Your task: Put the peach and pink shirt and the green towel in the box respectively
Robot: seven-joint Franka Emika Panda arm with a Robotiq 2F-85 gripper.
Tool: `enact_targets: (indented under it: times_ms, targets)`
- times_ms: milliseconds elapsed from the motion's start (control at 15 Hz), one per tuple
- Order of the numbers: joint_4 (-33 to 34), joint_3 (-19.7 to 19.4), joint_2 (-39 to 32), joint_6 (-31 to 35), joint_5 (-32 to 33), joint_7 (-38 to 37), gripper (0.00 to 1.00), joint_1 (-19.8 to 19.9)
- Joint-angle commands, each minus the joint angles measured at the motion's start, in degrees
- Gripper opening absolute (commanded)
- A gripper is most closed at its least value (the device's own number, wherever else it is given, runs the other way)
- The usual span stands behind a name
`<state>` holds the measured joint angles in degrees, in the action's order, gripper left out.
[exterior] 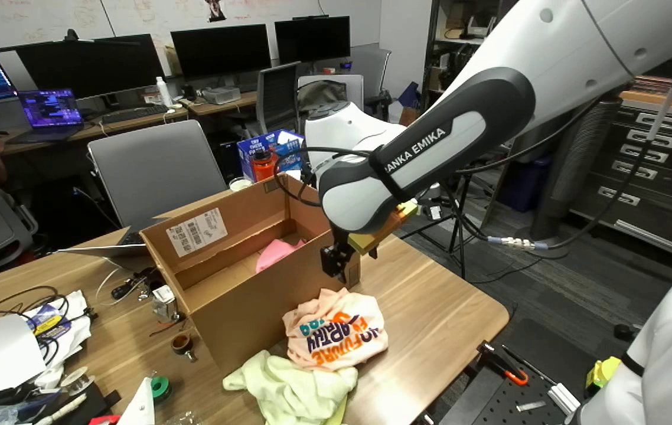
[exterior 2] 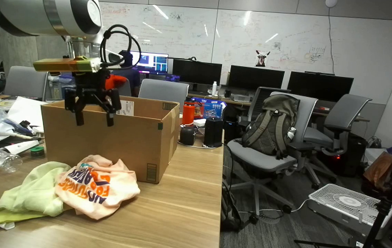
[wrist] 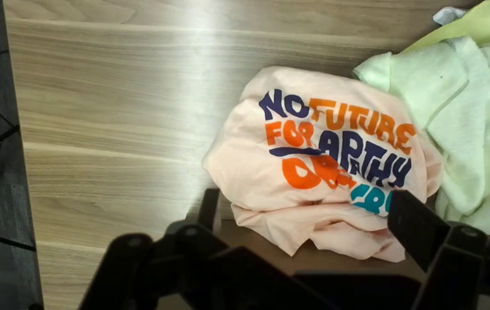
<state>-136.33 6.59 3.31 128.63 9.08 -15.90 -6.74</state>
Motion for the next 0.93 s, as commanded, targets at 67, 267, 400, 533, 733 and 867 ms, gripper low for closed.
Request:
enact_targets:
  times_ms: [67,267,400,533,733,867]
  targets:
    - [-2.3,0.57,-0.21,2.28,-4.23,4.26,1.0,-0.37]
    - [-2.43,1.07,-2.48,2.94,-5.16,5.55,1.0,-0.58]
    - [-1.88,1.43,-4.79,3.03,-4.38,5.66,1.0,-0.77]
    - [-1.04,1.63,-7.49,3.4,-3.83,6.09,1.0,-0.99]
    - [0.37,1.49,-11.79,4.64,-3.2,7.12,1.0,-1.22]
    - [1.18,1.35,-13.8,5.59,-3.51,7.86,1.0,-1.25]
